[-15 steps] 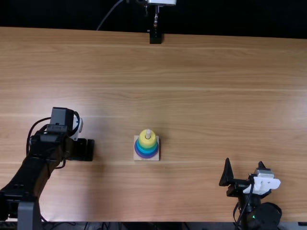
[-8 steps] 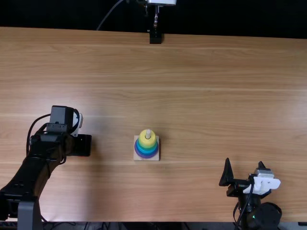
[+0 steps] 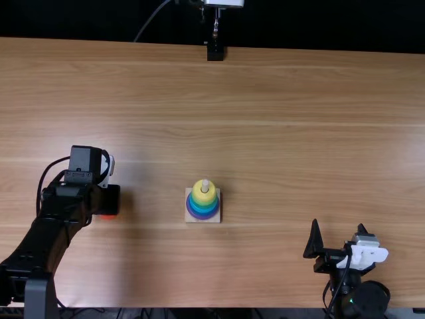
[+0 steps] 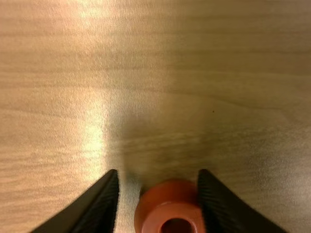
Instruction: Build the Hanoi tower: stack the rings onto the peg from bottom to top in this color order: purple, dark blue, light blue, dark green, light green, yellow, orange.
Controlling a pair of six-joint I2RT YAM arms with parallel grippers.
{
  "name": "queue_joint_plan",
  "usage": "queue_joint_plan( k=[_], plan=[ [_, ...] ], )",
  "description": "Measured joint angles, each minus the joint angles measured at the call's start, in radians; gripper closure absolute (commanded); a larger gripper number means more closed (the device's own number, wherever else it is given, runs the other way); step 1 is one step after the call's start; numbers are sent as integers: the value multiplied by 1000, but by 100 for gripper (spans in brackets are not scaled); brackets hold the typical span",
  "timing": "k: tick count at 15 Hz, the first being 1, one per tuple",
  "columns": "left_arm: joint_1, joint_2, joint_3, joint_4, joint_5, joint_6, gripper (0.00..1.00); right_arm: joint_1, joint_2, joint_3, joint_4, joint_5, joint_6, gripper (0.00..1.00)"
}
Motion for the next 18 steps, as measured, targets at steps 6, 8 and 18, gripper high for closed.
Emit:
queue_joint_plan(
  k=[6,8,18],
  plan=[
    [-26,0,26,-86,0,1,0,0,0,0,0,0,0,0],
    [-26,0,25,-103,0,0,0,0,0,0,0,0,1,0],
    [-26,0,25,-104,5,0,0,0,0,0,0,0,1,0]
  ],
)
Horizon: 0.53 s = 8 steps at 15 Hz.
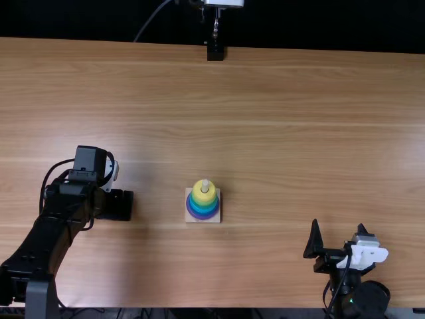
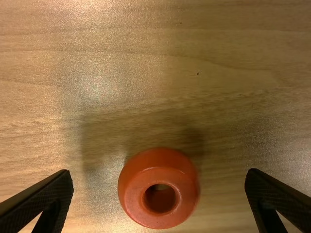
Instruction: Build the Hanoi tower: stack the rings onto the peg from bottom to top in this color order: purple, dark blue, light blue, dark green, light green, yellow, orange.
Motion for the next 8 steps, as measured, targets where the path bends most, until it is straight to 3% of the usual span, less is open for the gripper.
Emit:
queue_joint_plan(
  k=[7,8],
  plan=[
    [0,0,0,-43,0,0,0,0,0,0,0,0,0,0],
    [0,0,0,-43,0,0,12,0,0,0,0,0,0,0]
  ],
)
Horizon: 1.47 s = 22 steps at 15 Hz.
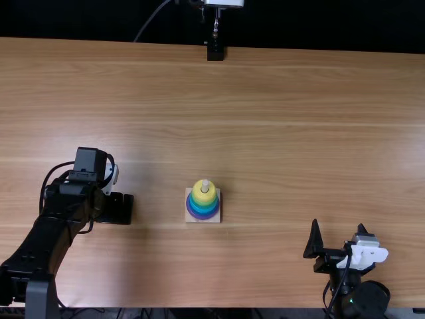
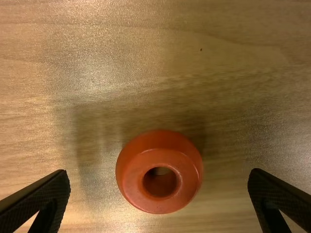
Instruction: Build the Hanoi tower: stack the rings onto the peg from bottom to top in this color order: purple, dark blue, light blue, dark green, light green, yellow, orange.
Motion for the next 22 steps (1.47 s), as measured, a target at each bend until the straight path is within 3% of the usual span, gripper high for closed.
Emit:
queue_joint_plan(
  k=[2,3,4,9,12,16,22],
  plan=[
    [0,0,0,0,0,0,52,0,0,0,0,0,0,0],
    [0,0,0,0,0,0,65,0,0,0,0,0,0,0],
    [0,0,-2,1,0,0,70,0,0,0,0,0,0,0],
    [0,0,-2,-1,-1,0,74,0,0,0,0,0,0,0],
    [0,0,-2,-5,-2,1,100,0,0,0,0,0,0,0],
    [0,0,-1,-19,-2,1,100,0,0,0,0,0,0,0],
    [0,-28,124,-218,-4,0,100,0,0,0,0,0,0,0]
  ],
)
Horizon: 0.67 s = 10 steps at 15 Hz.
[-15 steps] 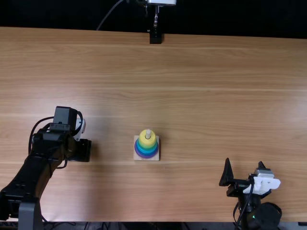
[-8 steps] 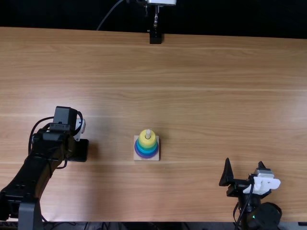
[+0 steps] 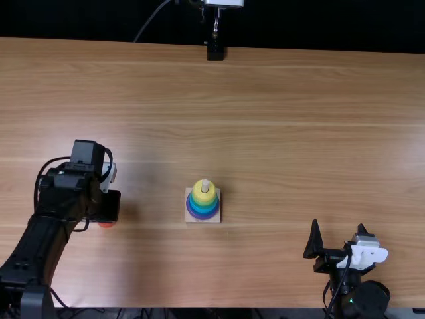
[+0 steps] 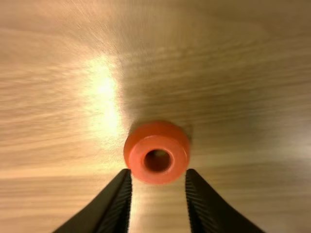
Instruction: Build the Hanoi tower: stack the rings onto the peg from bottom to top in this color order: purple, dark blue, light blue, dark green, light green, yellow, orange.
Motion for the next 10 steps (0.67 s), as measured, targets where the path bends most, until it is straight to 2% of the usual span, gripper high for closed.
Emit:
queue_joint_plan(
  k=[1,2,4,5,10],
  plan=[
    [0,-22,25,-19,0,0,100,0,0,0,0,0,0,0],
    [0,-50,34,-19,0,0,87,0,0,0,0,0,0,0],
    [-2,-71,34,-31,0,0,24,0,0,0,0,0,0,0],
    [-8,-71,31,-30,-1,0,0,0,0,0,0,-1,-1,0],
    [-16,-72,-39,-30,1,0,0,0,0,0,1,0,0,0]
  ],
)
